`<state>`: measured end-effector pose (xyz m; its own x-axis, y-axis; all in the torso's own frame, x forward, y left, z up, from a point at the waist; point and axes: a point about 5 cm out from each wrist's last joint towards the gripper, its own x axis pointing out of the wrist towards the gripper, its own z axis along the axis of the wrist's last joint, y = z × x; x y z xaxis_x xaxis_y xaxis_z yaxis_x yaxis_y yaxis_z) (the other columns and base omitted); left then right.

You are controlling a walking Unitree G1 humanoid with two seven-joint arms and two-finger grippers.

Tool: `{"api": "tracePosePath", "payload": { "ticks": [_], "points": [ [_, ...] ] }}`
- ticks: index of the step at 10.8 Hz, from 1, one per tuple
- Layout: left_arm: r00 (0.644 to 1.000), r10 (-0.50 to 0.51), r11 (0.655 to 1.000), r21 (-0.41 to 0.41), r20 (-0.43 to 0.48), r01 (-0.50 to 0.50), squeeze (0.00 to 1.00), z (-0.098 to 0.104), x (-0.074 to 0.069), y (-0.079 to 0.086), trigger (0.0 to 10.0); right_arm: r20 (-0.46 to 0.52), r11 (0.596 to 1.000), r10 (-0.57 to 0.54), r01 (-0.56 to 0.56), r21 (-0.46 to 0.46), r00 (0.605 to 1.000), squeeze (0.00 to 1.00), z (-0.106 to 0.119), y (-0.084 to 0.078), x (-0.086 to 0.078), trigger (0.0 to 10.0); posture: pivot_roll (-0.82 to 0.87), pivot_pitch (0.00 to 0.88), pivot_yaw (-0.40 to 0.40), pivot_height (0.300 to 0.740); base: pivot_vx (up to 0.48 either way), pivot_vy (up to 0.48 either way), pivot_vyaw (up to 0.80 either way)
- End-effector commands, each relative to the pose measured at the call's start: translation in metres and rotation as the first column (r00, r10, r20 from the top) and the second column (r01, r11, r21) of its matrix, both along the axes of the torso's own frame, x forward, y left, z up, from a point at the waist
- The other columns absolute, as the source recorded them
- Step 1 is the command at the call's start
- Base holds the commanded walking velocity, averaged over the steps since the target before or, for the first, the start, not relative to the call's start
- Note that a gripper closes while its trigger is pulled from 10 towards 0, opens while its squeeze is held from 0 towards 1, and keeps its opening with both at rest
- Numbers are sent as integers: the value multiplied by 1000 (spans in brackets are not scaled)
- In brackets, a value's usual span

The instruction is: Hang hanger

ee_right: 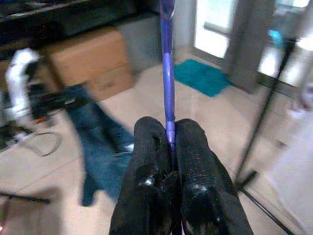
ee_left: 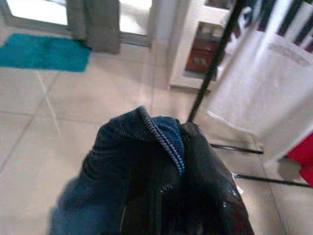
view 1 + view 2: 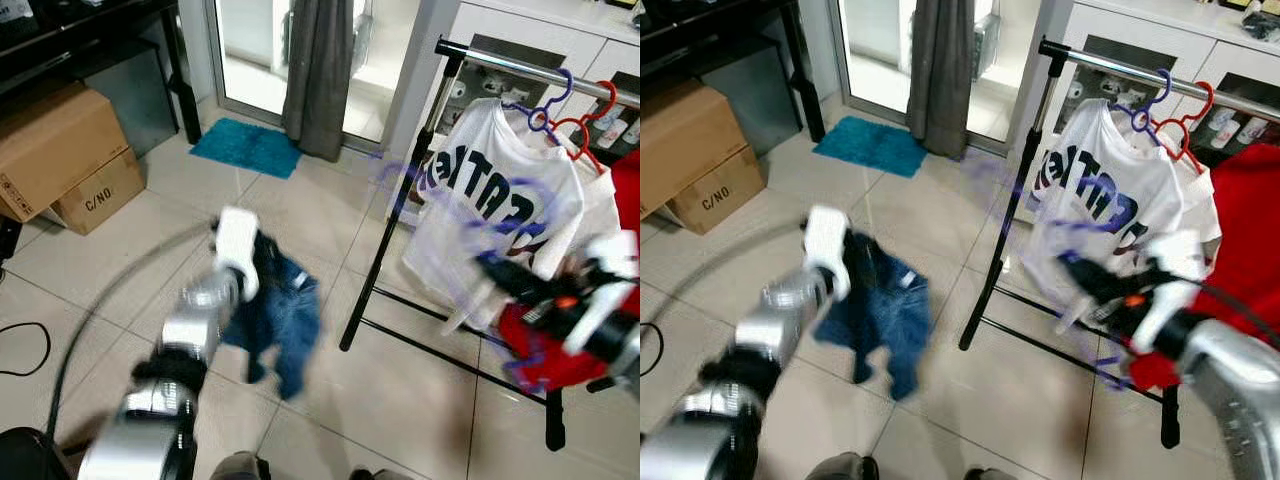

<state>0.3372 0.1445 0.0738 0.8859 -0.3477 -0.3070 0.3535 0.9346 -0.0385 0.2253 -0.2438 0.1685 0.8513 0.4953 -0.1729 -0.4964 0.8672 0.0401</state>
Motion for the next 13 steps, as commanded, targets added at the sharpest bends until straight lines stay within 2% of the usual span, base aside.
{"api": "tracePosePath", "payload": {
  "ticks": [1,2,4,5,6,7,8,9,10,11,12,13],
  "points": [
    [992,-48,997,-62,118,55,0,24,3,-13,0,-25,991,-131,130,-31,991,0,-5,-14,3,0,-21,64,-38,740,0,0,0],
    [987,-28,964,-255,161,69,0,41,0,-25,0,-76,962,-270,271,6,960,0,-24,-7,8,0,-18,69,-25,740,0,0,0],
    [985,-26,927,-365,173,89,0,52,-8,-40,0,-140,913,-387,400,82,911,0,-48,19,7,0,-12,88,16,740,0,0,0],
    [985,-55,933,-343,165,110,0,50,-20,-46,0,-154,898,-421,435,71,894,0,-55,34,4,0,-21,100,49,740,0,0,0],
    [989,-51,939,-330,142,96,0,44,-28,-47,0,-155,889,-439,453,68,885,0,-57,41,2,0,-16,94,55,740,0,0,0],
    [993,6,938,-345,117,35,0,40,-41,-42,0,-141,869,-478,490,71,867,0,-58,46,1,0,-5,83,46,740,0,0,0],
    [990,93,938,-343,109,-51,0,39,-43,-30,0,-139,860,-499,508,38,855,0,-64,46,2,0,3,58,35,740,0,0,0],
    [986,125,937,-339,112,-81,0,39,-44,-26,0,-126,856,-511,517,18,851,0,-65,47,3,7333,9,45,30,740,0,0,0],
    [988,117,947,-311,99,-80,0,37,-46,-26,10000,-148,851,-516,524,18,844,0,-67,48,7,10000,19,43,39,740,0,0,0],
    [996,90,929,-363,25,-75,0,30,-51,-30,10000,-109,850,-525,527,-14,844,0,-66,49,8,10000,32,36,36,740,0,0,0],
    [996,88,917,-393,27,-70,0,29,-59,-30,10000,-135,838,-535,544,42,834,0,-66,51,6,10000,35,46,26,740,0,0,-800],
    [986,138,948,-301,91,-105,0,31,-60,-25,10000,-120,841,-533,540,29,837,0,-67,49,3,10000,43,40,24,740,0,0,-800]
  ]
}}
